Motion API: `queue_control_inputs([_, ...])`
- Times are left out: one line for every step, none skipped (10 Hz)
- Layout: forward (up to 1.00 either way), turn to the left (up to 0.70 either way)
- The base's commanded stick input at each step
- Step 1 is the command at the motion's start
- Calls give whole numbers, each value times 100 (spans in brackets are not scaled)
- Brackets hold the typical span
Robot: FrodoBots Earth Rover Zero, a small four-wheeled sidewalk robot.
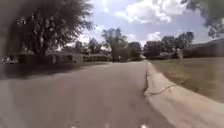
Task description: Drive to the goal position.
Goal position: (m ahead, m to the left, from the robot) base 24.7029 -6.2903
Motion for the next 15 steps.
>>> queue_control_inputs([70,0])
queue_control_inputs([70,0])
queue_control_inputs([70,0])
queue_control_inputs([70,0])
queue_control_inputs([70,0])
queue_control_inputs([70,0])
queue_control_inputs([70,0])
queue_control_inputs([70,-2])
queue_control_inputs([70,-35])
queue_control_inputs([70,-35])
queue_control_inputs([70,-35])
queue_control_inputs([70,-35])
queue_control_inputs([70,-35])
queue_control_inputs([70,-35])
queue_control_inputs([70,-35])
